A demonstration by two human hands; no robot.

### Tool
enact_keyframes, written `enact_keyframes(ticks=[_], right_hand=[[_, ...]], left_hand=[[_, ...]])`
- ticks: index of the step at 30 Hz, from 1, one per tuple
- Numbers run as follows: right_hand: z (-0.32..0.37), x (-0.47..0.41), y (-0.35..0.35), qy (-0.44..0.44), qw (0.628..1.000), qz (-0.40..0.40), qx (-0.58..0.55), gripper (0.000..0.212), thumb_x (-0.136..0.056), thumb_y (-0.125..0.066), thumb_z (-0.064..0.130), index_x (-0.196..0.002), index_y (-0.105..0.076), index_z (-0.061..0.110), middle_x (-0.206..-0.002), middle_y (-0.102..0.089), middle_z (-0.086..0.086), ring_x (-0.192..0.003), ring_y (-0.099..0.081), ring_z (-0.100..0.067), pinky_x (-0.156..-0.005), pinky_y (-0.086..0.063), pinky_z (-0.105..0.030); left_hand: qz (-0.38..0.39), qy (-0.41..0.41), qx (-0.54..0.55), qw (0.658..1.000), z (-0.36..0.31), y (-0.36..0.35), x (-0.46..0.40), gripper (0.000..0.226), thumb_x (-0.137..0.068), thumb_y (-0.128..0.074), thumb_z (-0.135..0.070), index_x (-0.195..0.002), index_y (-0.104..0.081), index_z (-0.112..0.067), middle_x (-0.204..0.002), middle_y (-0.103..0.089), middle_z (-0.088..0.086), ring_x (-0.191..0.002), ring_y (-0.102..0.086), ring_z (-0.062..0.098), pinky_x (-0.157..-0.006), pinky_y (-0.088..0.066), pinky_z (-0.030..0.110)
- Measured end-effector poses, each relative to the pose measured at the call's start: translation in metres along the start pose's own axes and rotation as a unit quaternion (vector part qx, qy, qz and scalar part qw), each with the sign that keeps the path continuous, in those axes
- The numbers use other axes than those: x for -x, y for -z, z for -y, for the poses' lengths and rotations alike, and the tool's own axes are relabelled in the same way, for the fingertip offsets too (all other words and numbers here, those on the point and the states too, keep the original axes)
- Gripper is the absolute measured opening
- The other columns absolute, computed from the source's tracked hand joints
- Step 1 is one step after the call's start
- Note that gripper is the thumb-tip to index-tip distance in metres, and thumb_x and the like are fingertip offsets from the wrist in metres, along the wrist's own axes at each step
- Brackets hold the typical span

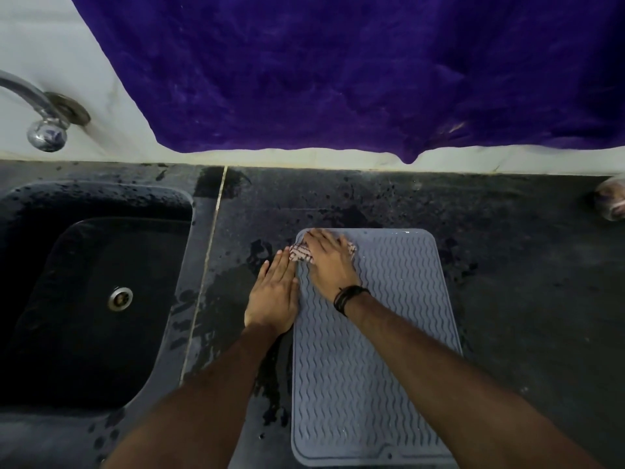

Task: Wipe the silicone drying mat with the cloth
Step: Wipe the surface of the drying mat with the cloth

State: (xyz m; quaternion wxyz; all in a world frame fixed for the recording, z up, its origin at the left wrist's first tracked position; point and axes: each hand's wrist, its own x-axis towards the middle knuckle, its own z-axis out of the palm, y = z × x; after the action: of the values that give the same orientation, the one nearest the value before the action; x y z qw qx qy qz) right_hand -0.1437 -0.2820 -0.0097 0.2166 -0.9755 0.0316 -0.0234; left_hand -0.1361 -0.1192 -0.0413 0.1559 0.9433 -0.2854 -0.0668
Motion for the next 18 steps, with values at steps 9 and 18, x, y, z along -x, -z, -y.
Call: enact_keyframes(ticks=[9,18], right_hand=[[-0.005,0.020,0.015,0.063,0.998,0.000,0.011,0.063,-0.069,-0.062,-0.009,-0.128,-0.058,0.012,-0.134,-0.058,-0.006,-0.129,-0.048,-0.024,-0.110,-0.035,-0.046],[0.010,-0.011,0.005,0.054,0.996,0.035,0.057,0.062,-0.080,-0.052,-0.008,-0.138,-0.046,0.013,-0.147,-0.044,-0.012,-0.137,-0.034,-0.031,-0.112,-0.028,-0.047]], left_hand=[[-0.003,0.002,0.005,1.000,0.000,-0.001,0.001,0.061,-0.103,-0.015,-0.036,-0.159,-0.017,-0.012,-0.167,-0.011,0.001,-0.153,-0.003,0.009,-0.124,0.005,0.029],[-0.014,-0.003,0.018,1.000,0.001,0.000,0.000,0.058,-0.103,-0.021,-0.034,-0.155,-0.030,-0.009,-0.163,-0.027,0.007,-0.153,-0.015,0.018,-0.125,-0.003,0.033]])
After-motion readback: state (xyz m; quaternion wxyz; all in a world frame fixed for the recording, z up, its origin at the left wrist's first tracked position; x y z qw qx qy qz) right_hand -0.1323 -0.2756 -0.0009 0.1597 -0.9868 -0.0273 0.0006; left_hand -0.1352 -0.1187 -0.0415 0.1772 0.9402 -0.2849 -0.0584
